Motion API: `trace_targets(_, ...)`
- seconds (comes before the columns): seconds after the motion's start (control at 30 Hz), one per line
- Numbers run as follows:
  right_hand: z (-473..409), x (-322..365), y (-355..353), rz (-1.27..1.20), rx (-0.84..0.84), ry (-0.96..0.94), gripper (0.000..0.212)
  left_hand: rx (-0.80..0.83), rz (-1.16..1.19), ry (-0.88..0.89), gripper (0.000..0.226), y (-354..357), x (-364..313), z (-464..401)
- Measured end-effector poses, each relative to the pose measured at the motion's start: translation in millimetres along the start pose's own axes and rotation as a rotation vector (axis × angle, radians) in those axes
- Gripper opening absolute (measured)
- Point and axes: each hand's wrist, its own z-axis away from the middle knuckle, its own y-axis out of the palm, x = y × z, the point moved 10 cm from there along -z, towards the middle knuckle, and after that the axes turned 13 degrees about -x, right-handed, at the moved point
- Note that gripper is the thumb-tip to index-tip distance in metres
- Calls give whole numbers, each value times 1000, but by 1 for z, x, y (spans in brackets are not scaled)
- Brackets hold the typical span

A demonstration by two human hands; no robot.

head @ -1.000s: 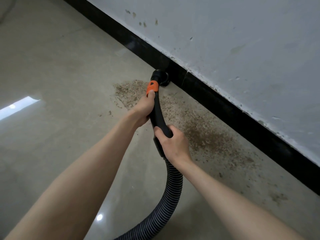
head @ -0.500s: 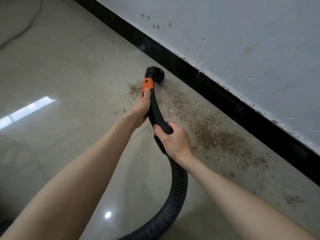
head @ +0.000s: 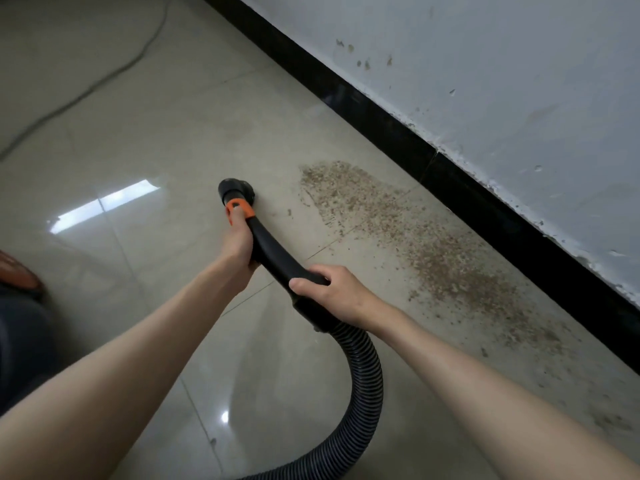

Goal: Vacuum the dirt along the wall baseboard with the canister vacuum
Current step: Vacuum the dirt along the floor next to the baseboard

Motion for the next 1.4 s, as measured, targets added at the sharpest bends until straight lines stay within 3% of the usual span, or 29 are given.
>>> trace_targets(0.2,16,-2,1,281,-13,-70,36,67,22,-40,43,-9,24,23)
trace_targets(0.37,31,-18,-14,248,18,-4,37,231,-25,-85,42,16,43,44)
trace_targets(0.57,33,-16,-47,557,-231,-50,39,390,-119,-121,41,64,56,71)
trace_targets(0.7,34,-13,-55,716,-369,-91,43,408,-166,-115,41,77,58,75)
trace_targets(0.87,18,-7,-45,594,-335,-66,44,296,-149,-44,36,66,38,63)
trace_targets(1.1,23,-16,-8,234,40,-47,36,-103,-38,49,28,-12,52,61)
trace_targets(1.27,40,-23,-5,137,151,26,34,-135,-4,53,29,-27,63,75)
trace_targets(1.4,60,-27,-26,290,-28,-37,36,-7,-1,17,25,-6,75,90)
